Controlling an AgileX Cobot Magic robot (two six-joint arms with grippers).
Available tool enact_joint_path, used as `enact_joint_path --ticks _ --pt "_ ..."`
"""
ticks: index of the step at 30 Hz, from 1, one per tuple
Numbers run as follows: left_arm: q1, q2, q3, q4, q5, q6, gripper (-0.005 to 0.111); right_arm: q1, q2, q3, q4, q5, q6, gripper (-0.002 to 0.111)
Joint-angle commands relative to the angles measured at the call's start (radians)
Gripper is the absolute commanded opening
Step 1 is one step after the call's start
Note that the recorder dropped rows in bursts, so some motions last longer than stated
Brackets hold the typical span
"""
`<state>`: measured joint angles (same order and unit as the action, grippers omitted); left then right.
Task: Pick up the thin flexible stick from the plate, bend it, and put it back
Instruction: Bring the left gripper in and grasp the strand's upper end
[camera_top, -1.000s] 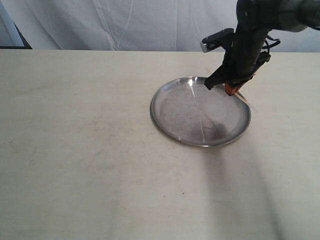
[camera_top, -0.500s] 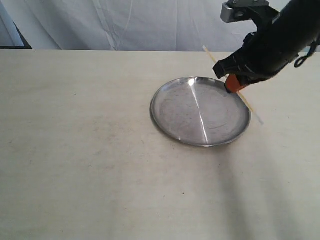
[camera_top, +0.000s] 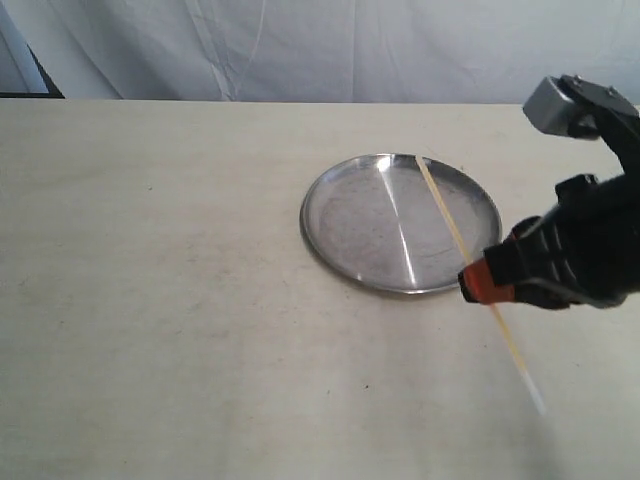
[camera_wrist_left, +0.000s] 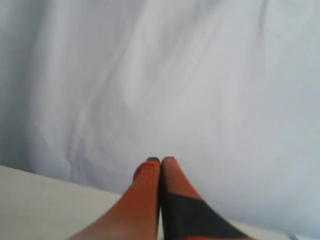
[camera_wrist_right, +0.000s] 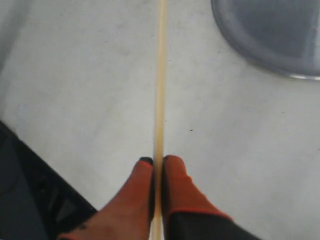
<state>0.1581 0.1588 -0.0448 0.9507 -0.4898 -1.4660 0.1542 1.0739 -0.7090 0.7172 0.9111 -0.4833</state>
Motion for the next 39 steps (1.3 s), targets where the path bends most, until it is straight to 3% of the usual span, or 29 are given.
enact_joint_path --ticks 1,4,6,7,10,11,13,16,19,22,39 --pt "-0.019 0.135 -0.068 0.298 -0.17 -0.266 0.0 -0.002 -0.1 0.103 0.148 -0.002 -0.088 -0.001" --pt "-0.036 0.234 -0.142 0.283 -0.169 -0.309 0.0 0.003 -0.128 0.162 0.282 0.018 -0.174 -0.001" --pt "-0.04 0.324 -0.211 0.316 -0.237 -0.402 0.0 0.022 -0.139 0.195 0.35 0.025 -0.215 -0.001" --pt "-0.04 0.362 -0.242 0.331 -0.295 -0.414 0.0 0.033 -0.139 0.208 0.371 0.025 -0.226 -0.001" --pt "-0.04 0.603 -0.39 0.375 -0.682 -0.442 0.0 0.079 -0.139 0.22 0.418 0.025 -0.275 -0.001" --pt "-0.04 0.651 -0.406 0.378 -0.731 -0.442 0.0 0.087 -0.139 0.22 0.441 0.025 -0.293 -0.001" --pt "-0.066 0.757 -0.419 0.401 -0.731 -0.471 0.0 0.117 -0.139 0.22 0.588 0.025 -0.38 -0.001" --pt "-0.226 0.883 -0.419 0.342 -0.731 -0.465 0.0 0.194 -0.126 0.22 0.8 -0.073 -0.526 -0.001" --pt "-0.384 0.951 -0.419 0.138 -0.731 -0.38 0.0 0.251 -0.062 0.22 0.851 -0.117 -0.582 -0.001" --pt "-0.459 0.965 -0.419 0.126 -0.731 -0.37 0.0 0.288 0.004 0.22 0.998 -0.113 -0.718 -0.001" --pt "-0.459 0.965 -0.419 0.189 -0.706 -0.356 0.002 0.292 0.128 0.127 1.014 -0.082 -0.806 -0.001"
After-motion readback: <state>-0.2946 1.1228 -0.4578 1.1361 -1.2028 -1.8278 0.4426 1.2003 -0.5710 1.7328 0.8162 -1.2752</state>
